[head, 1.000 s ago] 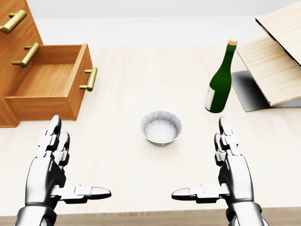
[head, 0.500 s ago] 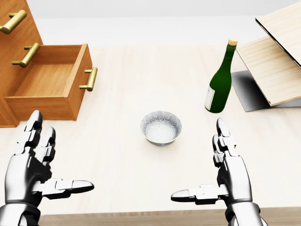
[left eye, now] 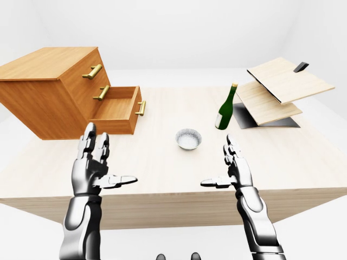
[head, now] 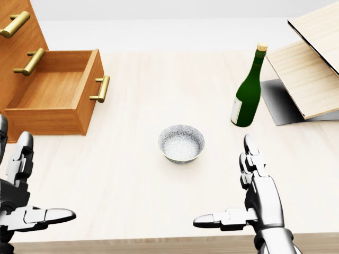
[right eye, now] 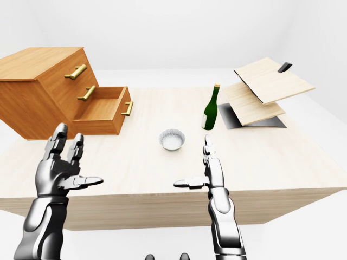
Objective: Put the bowl on top of the cabinet.
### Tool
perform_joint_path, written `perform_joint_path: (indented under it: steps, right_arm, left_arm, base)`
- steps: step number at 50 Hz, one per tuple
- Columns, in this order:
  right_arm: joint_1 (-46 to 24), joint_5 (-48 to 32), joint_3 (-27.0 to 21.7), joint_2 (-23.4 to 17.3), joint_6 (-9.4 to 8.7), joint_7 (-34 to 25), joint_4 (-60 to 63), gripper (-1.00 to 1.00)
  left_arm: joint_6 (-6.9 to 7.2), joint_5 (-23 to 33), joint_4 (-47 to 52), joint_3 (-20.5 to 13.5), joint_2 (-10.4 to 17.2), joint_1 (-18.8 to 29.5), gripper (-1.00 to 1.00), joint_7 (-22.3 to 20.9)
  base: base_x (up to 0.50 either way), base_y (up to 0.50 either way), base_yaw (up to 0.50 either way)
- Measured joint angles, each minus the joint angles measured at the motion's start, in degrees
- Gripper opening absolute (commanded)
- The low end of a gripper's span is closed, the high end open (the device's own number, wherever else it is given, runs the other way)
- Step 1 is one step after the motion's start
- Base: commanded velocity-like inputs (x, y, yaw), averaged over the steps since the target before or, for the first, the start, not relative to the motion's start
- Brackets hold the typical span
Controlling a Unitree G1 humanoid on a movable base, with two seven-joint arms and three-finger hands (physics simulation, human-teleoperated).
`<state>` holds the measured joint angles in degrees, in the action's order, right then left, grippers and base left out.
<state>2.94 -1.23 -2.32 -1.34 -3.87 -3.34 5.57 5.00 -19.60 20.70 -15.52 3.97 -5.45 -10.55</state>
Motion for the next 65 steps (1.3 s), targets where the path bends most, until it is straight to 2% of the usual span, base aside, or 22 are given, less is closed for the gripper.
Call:
perform_joint_path:
  steps: [26, 33, 36, 65]
  right_arm:
    - [-0.11, 0.09, -0.16, -0.11, 0.10, -0.19, -0.59, 1.00]
    - [0.05, -1.01, 0.08, -0.37, 0.96, -0.44, -0.72, 1.00]
    - [0.18, -2.12, 0.11, -1.36, 1.34, -0.37, -0.79, 1.00]
    - [0.20, -4.34, 0.21, -0.46, 1.98, -0.42, -1.23, 1.00]
  left_arm:
    - [0.00, -7.69, 8.69, -7.90, -0.64, -4.13, 1.00, -3.31]
    - [0.00, -8.60, 9.27, -9.00, -0.72, -4.41, 1.00, -3.68]
    - [0.00, -8.85, 9.37, -9.07, -1.17, -4.45, 1.00, -3.82]
    - [0.00, -9.31, 9.89, -9.84, -0.64, -4.47, 1.00, -3.67]
  base:
    - [0.00, 0.00, 0.00]
    - [0.00, 0.00, 0.00]
    - [0.00, 0.50, 0.00]
    - [0.00, 0.50, 0.00]
